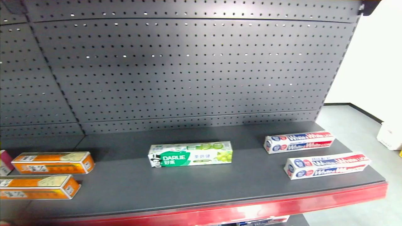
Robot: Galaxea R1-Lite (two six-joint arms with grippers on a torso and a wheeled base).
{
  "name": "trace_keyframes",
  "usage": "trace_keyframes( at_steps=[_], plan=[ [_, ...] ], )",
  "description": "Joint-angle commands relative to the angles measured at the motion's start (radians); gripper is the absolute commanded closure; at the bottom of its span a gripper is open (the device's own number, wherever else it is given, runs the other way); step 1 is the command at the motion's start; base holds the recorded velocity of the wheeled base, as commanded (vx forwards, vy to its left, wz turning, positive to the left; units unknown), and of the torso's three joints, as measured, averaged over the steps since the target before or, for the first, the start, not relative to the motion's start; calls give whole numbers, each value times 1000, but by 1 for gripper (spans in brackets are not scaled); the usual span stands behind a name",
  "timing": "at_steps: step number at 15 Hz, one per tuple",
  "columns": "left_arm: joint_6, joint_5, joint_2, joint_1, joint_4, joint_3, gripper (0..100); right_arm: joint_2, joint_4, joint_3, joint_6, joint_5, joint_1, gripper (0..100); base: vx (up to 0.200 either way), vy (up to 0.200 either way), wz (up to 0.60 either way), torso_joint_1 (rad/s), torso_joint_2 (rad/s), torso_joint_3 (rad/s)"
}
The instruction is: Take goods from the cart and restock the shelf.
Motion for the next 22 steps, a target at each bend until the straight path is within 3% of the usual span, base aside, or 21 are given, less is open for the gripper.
trace_keyframes(
  at_steps=[1,15,22],
  plan=[
    [-1,0,-1,0,0,0,0,1,-2,0,1,0,0,0,0,0,-600,17,7,2],
    [-1,0,-1,-2,0,-2,0,1,-2,0,0,0,0,0,0,0,-600,2,3,3],
    [-1,0,1,-2,0,0,0,1,-1,-2,1,0,0,0,0,0,0,0,0,0]
  ],
)
